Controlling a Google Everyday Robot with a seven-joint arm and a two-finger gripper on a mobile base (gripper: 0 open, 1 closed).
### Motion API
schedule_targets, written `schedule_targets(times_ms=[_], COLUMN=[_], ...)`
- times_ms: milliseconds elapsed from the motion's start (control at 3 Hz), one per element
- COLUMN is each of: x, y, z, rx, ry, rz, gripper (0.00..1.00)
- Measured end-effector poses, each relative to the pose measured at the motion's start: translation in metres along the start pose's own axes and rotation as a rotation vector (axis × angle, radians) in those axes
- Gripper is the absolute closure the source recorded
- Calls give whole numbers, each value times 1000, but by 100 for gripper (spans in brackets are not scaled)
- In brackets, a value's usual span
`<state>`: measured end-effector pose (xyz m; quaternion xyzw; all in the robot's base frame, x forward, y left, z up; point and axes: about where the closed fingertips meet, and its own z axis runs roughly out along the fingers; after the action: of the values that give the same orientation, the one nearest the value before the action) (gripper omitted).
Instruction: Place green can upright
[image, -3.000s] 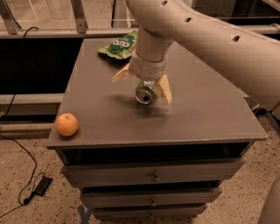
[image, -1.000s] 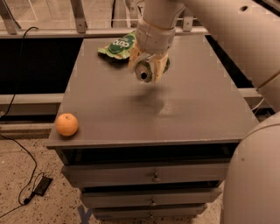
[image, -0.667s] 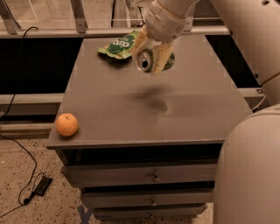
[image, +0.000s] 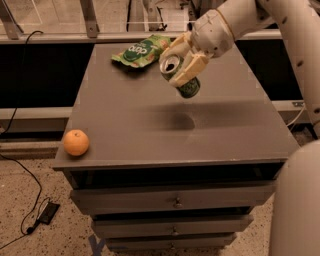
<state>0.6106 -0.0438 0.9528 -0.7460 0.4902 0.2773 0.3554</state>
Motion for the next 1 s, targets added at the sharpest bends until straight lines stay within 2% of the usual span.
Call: schedule_targets(times_ms=[333,667,1000], x=[-31,-60,-75], y=[18,29,30], z=[-4,-11,-10], rx=[29,25,-1], ry=[-274,-482,-641], rz=[229,403,452], gripper=[100,100,100])
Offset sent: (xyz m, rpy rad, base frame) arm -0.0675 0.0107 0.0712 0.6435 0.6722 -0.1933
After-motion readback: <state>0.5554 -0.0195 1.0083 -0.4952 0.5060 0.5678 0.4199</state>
